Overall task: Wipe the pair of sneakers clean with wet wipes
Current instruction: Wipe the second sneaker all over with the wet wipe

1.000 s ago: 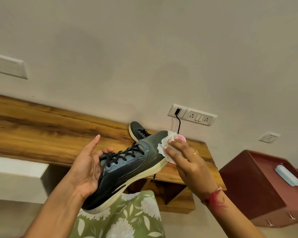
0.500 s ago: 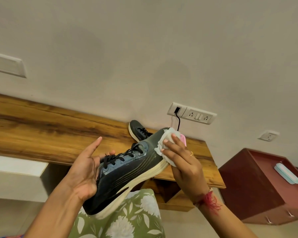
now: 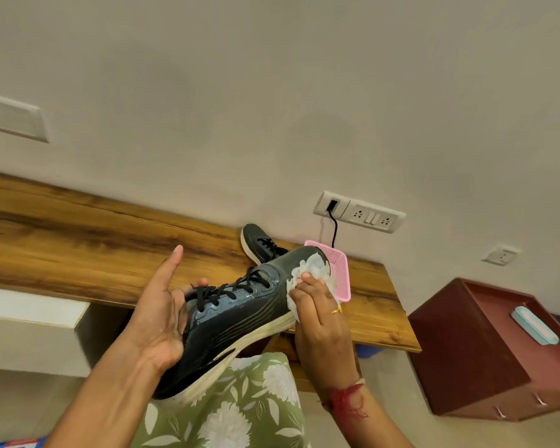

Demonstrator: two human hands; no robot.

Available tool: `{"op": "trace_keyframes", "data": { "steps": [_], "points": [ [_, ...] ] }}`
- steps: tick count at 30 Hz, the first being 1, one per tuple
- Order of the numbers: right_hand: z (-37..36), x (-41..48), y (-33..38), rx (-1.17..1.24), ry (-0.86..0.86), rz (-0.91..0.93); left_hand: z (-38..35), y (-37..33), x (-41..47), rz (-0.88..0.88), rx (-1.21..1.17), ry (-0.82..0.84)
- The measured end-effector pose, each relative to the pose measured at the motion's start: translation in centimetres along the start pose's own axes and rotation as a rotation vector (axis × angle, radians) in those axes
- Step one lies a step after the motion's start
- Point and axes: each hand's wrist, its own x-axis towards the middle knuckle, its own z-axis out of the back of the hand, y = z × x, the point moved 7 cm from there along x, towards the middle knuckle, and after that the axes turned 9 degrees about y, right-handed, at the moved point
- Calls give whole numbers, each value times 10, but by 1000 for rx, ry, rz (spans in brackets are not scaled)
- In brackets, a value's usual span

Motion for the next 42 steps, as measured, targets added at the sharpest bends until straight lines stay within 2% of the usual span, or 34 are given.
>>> {"op": "trace_keyframes", "data": {
  "steps": [5, 13, 15, 17, 19, 20, 22, 24, 26, 29, 31, 36, 42],
  "points": [
    [1, 13, 12, -22, -2, -65, 1, -2, -3, -5, -26, -25],
    [-7, 11, 29, 36, 191, -210, 6, 4, 2, 4, -35, -41],
    [-8, 6, 17, 247, 211, -286, 7, 5, 2, 8, -24, -54],
    [-2, 6, -5, 664, 157, -470, 9, 3, 1, 0, -13, -67],
    [7, 6, -35, 1072, -23, -715, 11, -1, 0, -19, -5, -76],
    [16, 8, -48, 1135, -146, -771, 10, -3, -1, -28, 2, -79],
    [40, 20, -59, 1023, -314, -698, 6, -7, -3, -49, 24, -81],
    [49, 29, -57, 892, -346, -568, 1, -9, -4, -60, 55, -84],
    [44, 31, -51, 764, -287, -458, -3, -9, -5, -76, 99, -87],
    [25, 32, -34, 362, -50, -220, -6, -10, -7, -94, 125, -76],
    [11, 24, -26, 141, 20, -99, -6, -11, -8, -95, 97, -68],
    [7, 11, -8, 89, -24, -33, -8, -14, -12, -132, 106, -76],
    [15, 13, 9, 54, -72, -7, -16, -1, -13, -26, 49, -19]
  ]
}}
